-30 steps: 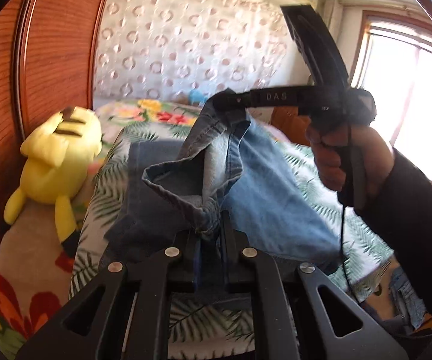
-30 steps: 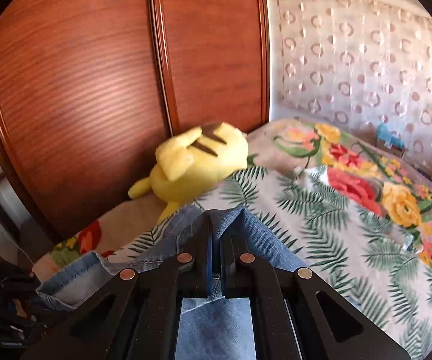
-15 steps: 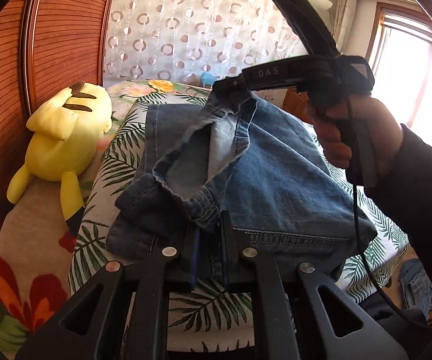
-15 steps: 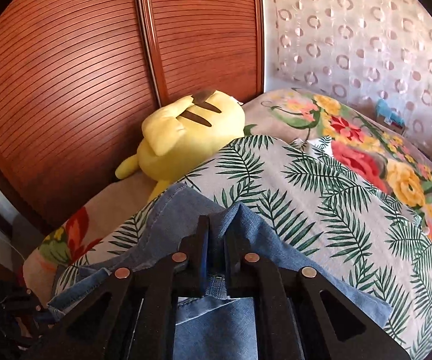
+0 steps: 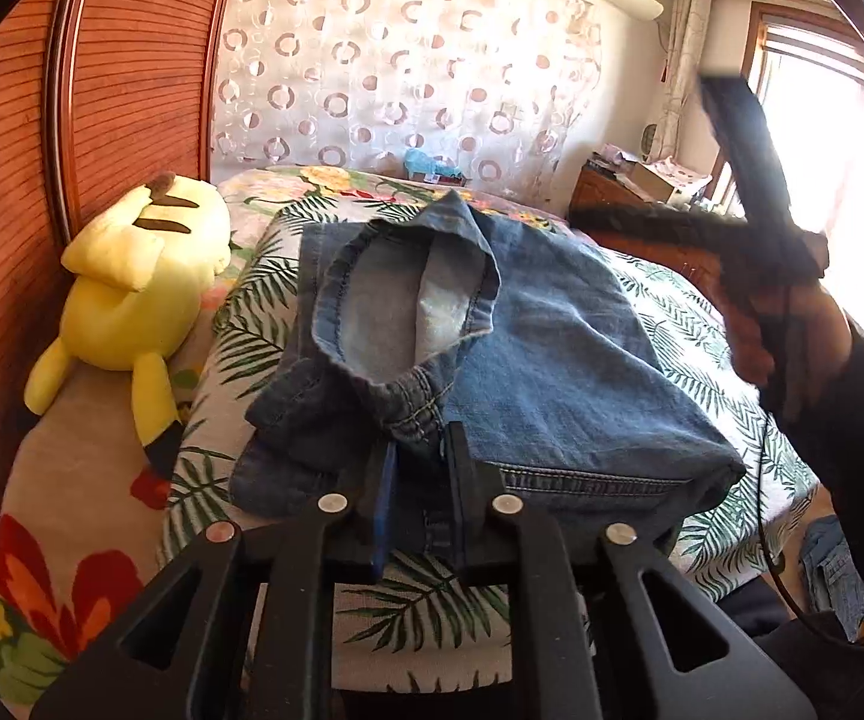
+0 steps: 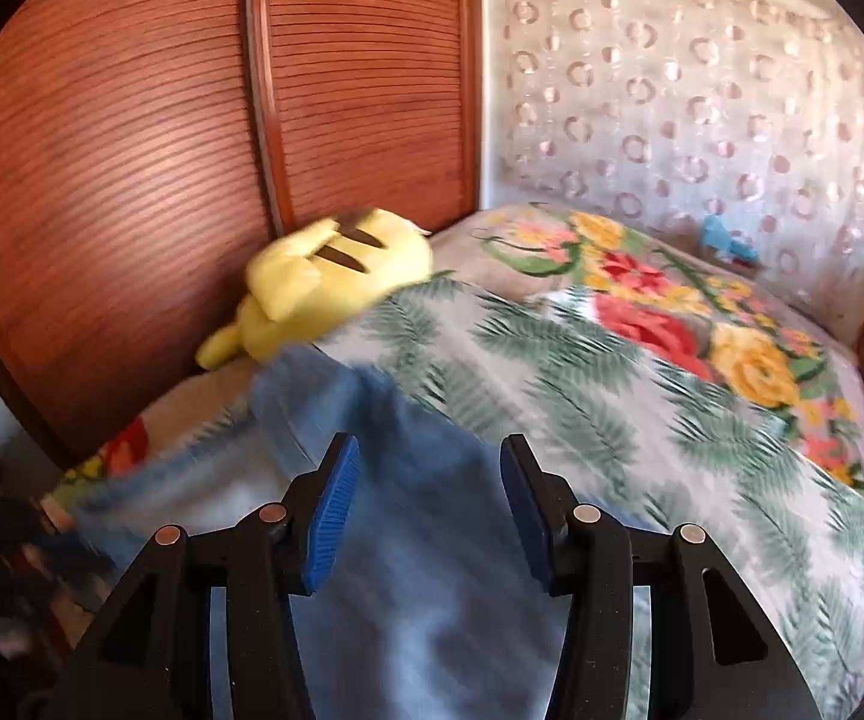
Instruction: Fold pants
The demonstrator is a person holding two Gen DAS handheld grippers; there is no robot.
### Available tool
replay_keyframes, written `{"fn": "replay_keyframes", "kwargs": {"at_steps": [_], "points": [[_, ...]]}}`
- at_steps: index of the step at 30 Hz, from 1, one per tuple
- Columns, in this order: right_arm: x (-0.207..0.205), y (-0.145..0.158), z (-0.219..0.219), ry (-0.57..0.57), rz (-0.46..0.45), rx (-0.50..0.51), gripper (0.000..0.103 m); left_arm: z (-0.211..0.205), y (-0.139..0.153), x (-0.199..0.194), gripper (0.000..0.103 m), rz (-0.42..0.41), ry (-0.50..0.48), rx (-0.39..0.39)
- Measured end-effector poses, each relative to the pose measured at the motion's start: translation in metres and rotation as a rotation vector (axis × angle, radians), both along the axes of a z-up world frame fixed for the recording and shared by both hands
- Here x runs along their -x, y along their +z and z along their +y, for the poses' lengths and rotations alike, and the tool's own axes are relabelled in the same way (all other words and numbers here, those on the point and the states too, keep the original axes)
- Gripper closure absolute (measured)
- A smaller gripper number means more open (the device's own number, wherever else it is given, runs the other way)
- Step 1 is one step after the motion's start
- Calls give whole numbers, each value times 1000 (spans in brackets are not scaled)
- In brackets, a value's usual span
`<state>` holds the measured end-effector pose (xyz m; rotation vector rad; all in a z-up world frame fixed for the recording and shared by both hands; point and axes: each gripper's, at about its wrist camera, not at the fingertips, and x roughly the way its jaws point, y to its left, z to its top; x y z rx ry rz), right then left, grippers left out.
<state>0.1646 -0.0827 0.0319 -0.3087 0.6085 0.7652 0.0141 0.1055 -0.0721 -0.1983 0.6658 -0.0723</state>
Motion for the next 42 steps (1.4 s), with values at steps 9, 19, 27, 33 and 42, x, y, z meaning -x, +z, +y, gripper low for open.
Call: {"fn": "replay_keyframes", "kwargs": {"at_steps": [9, 19, 27, 33, 42], "points": [[37, -52, -63, -123, 46, 22, 52, 8, 11, -2, 57, -22, 44, -38], [57, -67, -85, -179, 107, 1, 52, -18, -5, -41, 57, 8, -52, -138], [53, -76, -92, -186, 134, -8, 52, 0, -15, -39, 96, 29, -16, -143], [47, -77, -92, -195, 155, -7, 52, 22, -23, -23, 96, 57, 68, -136], [47, -78, -90, -200, 141, 13, 52, 29, -21, -22, 84, 65, 127, -145]]}}
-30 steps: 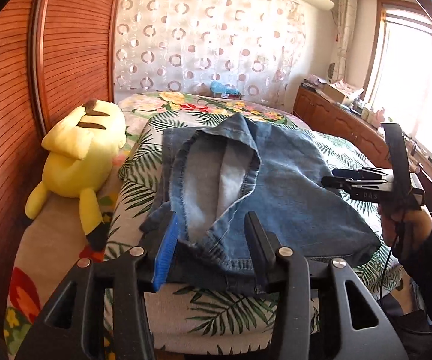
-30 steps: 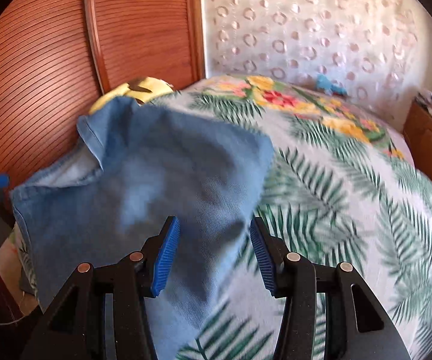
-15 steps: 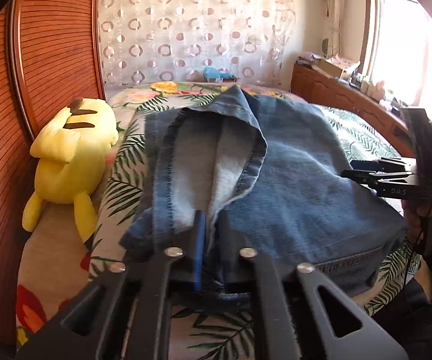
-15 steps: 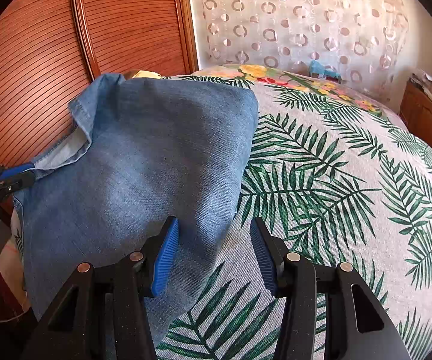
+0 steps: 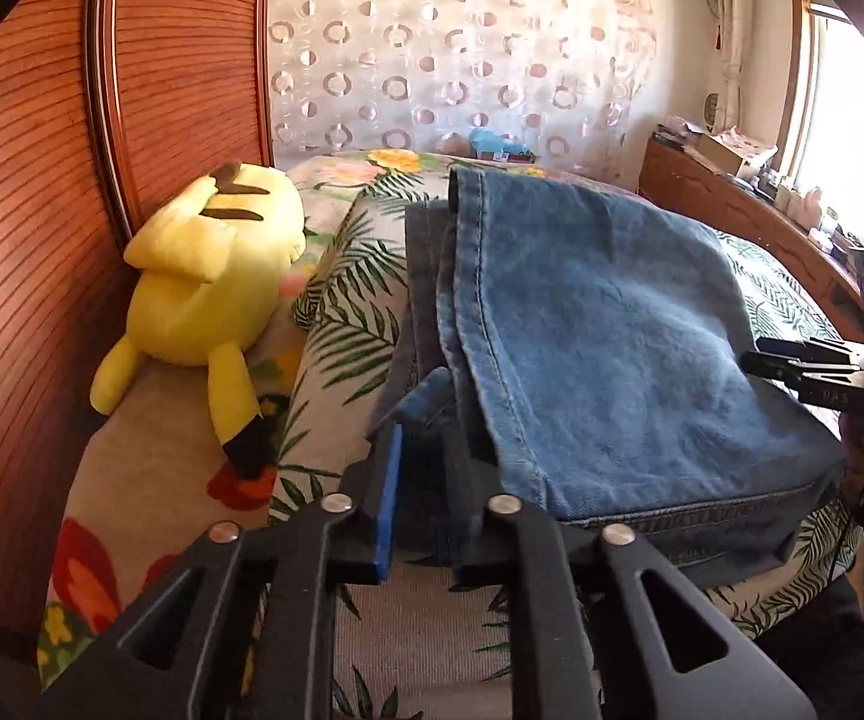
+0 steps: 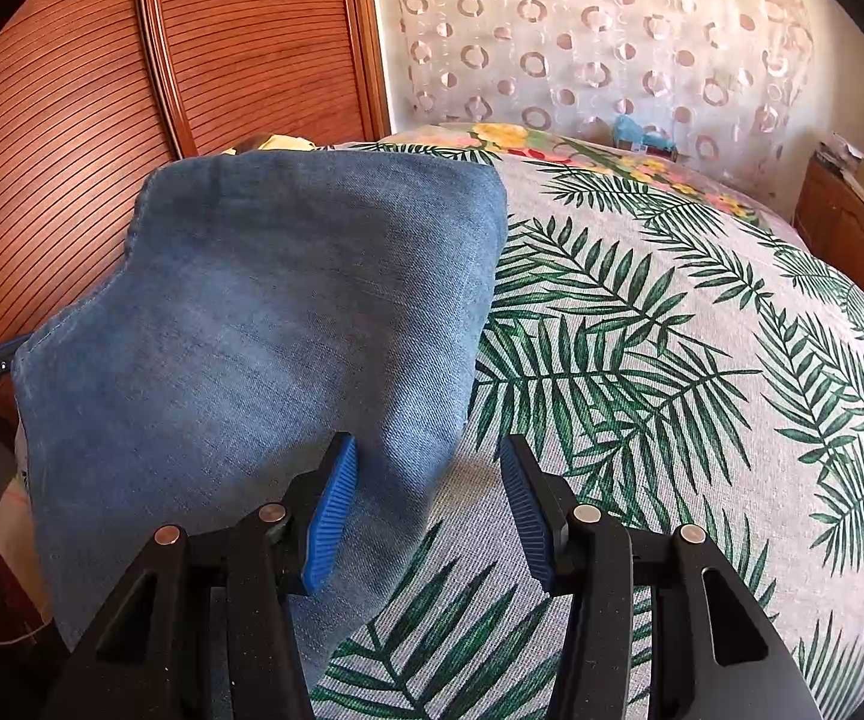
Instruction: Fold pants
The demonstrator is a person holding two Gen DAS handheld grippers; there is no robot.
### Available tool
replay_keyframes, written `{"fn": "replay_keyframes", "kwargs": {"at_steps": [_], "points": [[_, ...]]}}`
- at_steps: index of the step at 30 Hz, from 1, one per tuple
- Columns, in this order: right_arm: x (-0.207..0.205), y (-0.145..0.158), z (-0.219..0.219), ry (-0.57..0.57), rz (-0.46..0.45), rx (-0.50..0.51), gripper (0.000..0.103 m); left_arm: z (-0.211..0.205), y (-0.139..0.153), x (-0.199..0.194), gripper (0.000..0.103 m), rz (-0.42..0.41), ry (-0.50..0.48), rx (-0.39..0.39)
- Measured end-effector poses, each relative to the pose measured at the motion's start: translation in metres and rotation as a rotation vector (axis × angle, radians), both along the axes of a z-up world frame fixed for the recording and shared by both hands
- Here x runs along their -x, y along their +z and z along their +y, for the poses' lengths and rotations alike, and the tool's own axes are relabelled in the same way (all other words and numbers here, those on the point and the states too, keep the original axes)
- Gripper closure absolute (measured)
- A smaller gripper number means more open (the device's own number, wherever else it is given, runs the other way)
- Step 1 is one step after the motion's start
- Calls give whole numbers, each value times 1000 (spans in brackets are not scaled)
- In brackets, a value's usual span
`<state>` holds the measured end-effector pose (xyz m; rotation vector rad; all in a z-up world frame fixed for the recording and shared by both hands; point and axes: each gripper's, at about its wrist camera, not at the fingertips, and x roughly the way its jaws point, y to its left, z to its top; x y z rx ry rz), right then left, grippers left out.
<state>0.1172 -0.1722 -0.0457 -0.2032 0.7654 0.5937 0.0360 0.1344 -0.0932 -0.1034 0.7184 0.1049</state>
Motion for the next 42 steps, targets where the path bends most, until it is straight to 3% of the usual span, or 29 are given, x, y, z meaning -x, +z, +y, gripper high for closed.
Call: {"fn": "replay_keyframes", "kwargs": {"at_steps": [1, 4, 7, 9, 20, 33, 39, 42], "points": [[0, 0, 1, -1, 0, 0, 52, 0, 2, 1, 81, -9, 4, -3], [1, 0, 0, 0, 0, 4, 52, 2, 8, 1, 60, -36, 5, 2], [0, -1, -1, 2, 3, 2, 52, 2, 15, 3, 50, -55, -1, 11], [-1, -1, -2, 2, 4, 2, 52, 0, 18, 4, 24, -65, -1, 11], [-2, -1, -3, 2, 5, 3, 52, -36, 32, -1, 23, -108, -84, 13], [-3, -2, -2, 3, 7, 5, 52, -92, 13, -27, 23, -48, -222, 14], [4, 2, -2, -4, -9, 15, 52, -98, 4, -25, 23, -19, -241, 15], [16, 11, -2, 23, 19, -29, 52, -99, -1, -24, 23, -8, -240, 16]]}}
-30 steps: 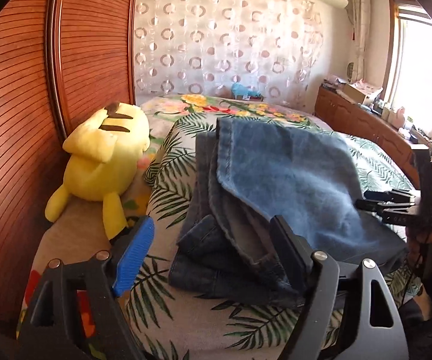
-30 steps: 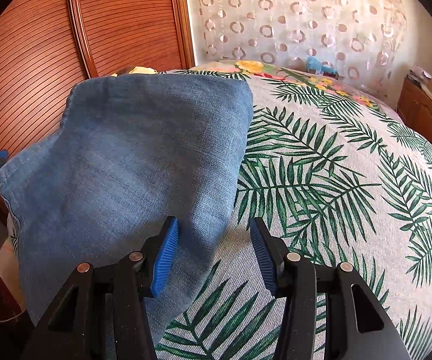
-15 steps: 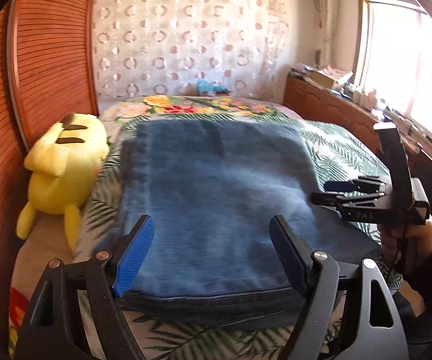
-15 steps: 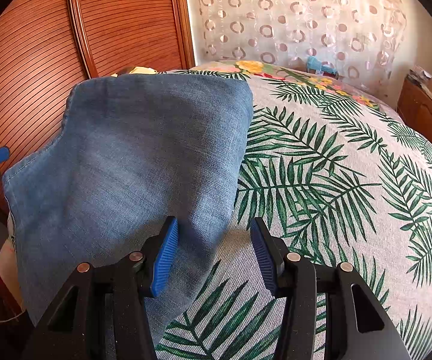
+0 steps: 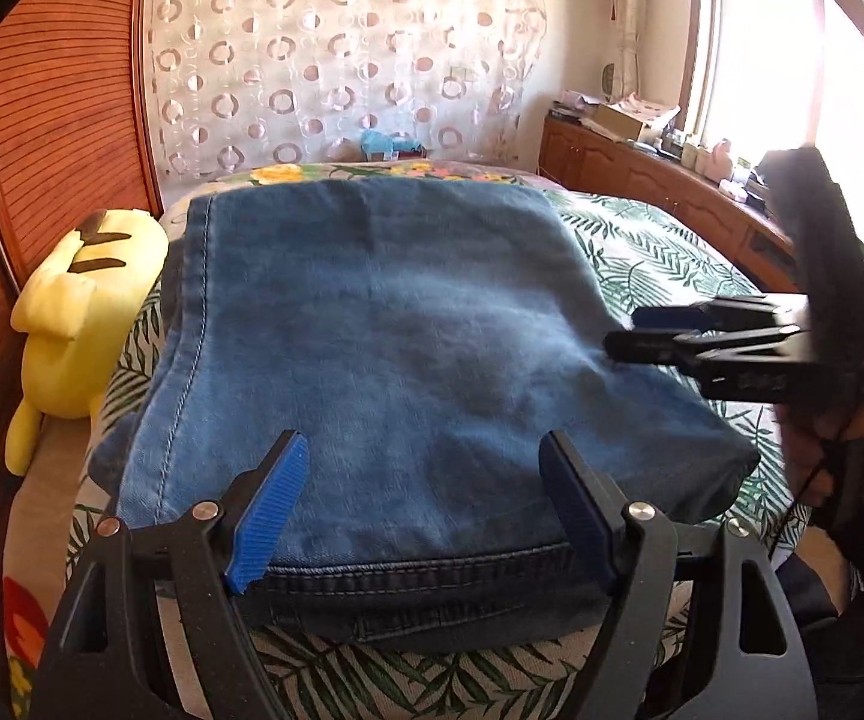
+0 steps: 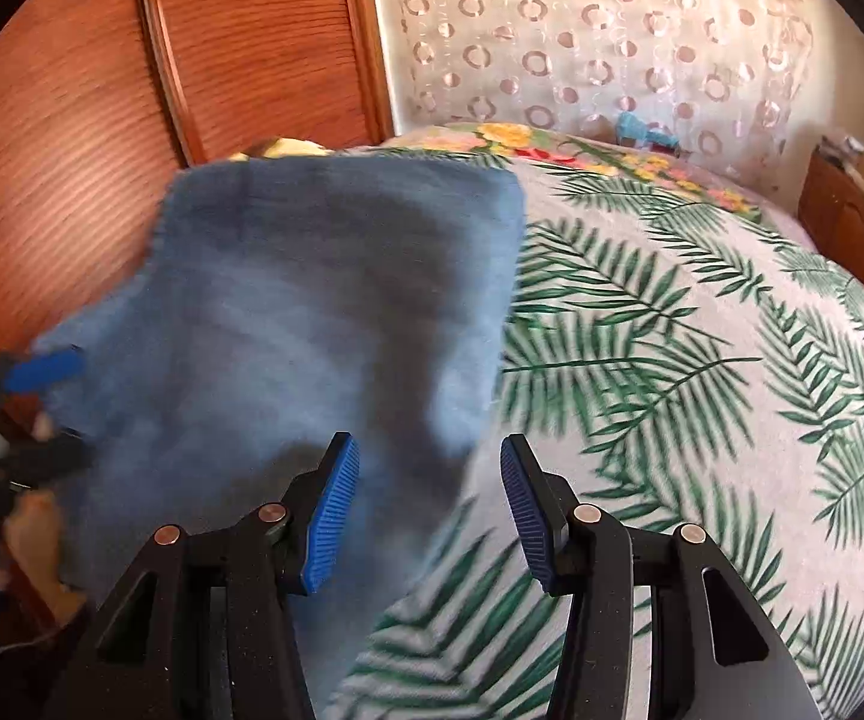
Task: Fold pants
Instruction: 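Open the left gripper and smooth the folded jeans with both grippers, then grasp the edge of the folded blue jeans with the right gripper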
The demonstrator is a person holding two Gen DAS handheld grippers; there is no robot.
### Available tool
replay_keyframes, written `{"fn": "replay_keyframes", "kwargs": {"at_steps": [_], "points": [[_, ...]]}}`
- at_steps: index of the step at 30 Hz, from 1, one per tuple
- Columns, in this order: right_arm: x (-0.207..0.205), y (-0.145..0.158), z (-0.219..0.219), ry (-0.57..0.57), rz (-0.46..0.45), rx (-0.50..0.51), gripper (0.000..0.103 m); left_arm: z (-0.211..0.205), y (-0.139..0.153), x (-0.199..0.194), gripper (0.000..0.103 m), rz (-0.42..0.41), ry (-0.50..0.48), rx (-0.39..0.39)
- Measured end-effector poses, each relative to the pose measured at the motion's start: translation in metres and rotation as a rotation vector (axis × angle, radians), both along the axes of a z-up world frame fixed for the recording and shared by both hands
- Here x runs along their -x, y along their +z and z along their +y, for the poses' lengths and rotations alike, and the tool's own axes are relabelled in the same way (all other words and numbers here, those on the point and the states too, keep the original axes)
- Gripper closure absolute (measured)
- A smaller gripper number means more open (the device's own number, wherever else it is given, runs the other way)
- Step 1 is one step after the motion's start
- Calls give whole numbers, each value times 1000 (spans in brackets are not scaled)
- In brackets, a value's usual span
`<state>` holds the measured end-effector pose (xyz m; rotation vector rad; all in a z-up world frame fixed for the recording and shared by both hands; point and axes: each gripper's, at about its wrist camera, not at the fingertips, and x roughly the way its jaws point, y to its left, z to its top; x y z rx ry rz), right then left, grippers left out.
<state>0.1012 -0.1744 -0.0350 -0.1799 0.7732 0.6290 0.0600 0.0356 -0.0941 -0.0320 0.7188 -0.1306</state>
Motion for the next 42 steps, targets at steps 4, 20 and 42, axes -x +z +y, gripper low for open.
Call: {"fn": "replay_keyframes", "kwargs": {"at_steps": [4, 20, 42], "points": [[21, 10, -2, 21, 8, -28, 51, -2, -5, 3, 23, 14, 1, 7], [69, -2, -18, -6, 56, 0, 42, -2, -21, 12, 23, 28, -10, -12], [66, -8, -1, 28, 71, -47, 79, 0, -24, 14, 23, 21, -19, -10]]}}
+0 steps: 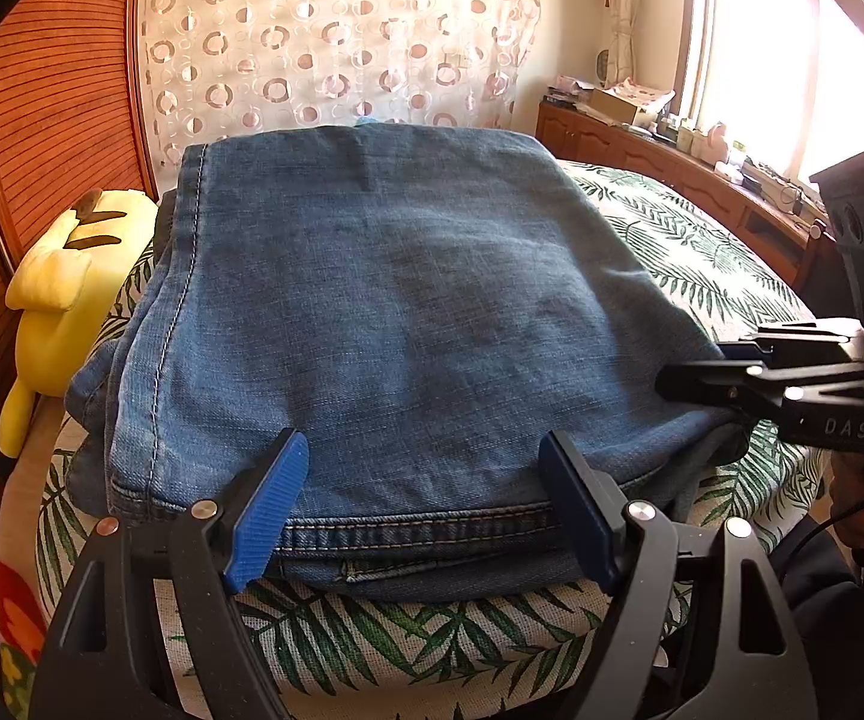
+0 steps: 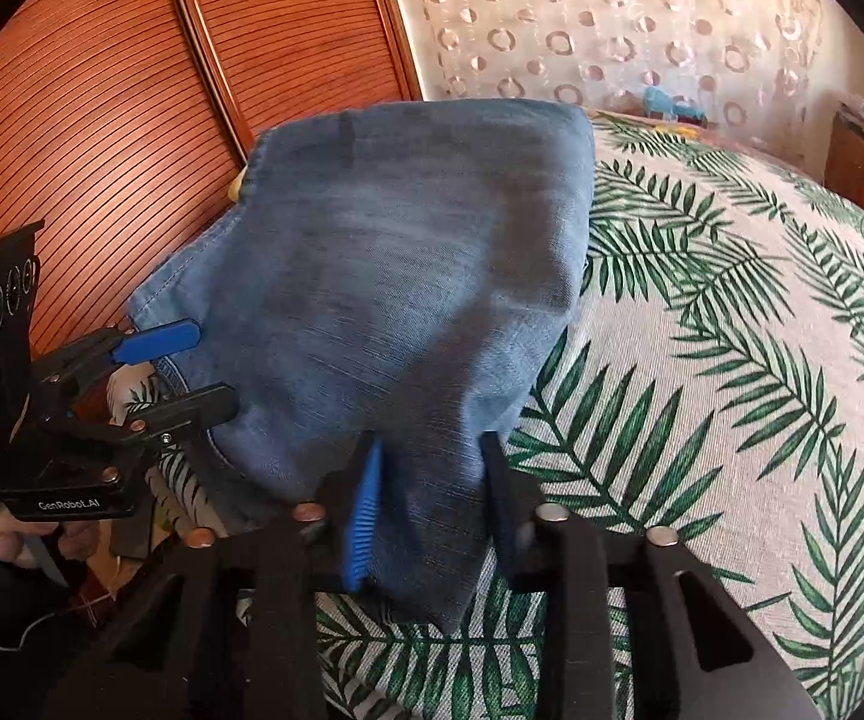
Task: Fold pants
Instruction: 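Grasp the edge of the folded blue jeans with the right gripper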
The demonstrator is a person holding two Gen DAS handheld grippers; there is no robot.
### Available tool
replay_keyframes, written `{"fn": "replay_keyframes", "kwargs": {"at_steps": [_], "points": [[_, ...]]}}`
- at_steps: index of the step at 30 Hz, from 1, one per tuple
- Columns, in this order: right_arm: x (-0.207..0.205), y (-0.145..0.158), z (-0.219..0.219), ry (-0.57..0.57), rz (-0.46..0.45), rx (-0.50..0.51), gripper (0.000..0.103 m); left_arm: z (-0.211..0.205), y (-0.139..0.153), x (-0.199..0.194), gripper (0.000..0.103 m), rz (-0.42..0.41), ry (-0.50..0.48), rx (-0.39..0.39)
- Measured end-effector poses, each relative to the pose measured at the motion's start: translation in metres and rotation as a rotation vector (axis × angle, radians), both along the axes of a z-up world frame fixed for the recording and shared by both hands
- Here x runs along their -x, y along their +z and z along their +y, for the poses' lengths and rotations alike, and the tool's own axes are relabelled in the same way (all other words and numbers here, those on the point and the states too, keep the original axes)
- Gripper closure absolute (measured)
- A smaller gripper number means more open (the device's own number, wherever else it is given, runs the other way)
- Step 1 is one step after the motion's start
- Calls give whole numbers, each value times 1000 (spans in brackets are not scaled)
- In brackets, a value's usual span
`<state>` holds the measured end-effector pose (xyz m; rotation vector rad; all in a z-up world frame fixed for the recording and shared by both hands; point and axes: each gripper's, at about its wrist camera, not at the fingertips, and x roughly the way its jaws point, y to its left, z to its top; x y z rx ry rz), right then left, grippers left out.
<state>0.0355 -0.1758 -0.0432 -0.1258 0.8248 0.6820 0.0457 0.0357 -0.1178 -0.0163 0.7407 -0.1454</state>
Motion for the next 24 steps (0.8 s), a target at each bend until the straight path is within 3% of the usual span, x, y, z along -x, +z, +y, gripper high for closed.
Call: {"fn": "replay_keyframes", "kwargs": {"at_steps": [4, 9, 13, 16, 24], "points": [[3, 7, 1, 23, -15, -10, 90, 0, 0, 1, 23, 0, -3, -4], [10, 37, 0, 58, -65, -103, 91, 5, 3, 8, 23, -5, -2, 4], [18, 55, 9, 103, -120, -113, 91, 17, 7, 15, 23, -10, 27, 7], [19, 62, 16, 128, -142, -113, 91, 30, 22, 25, 23, -49, 64, 40], [3, 75, 50, 196, -175, -126, 91, 70, 68, 48, 23, -149, 167, 19]]}}
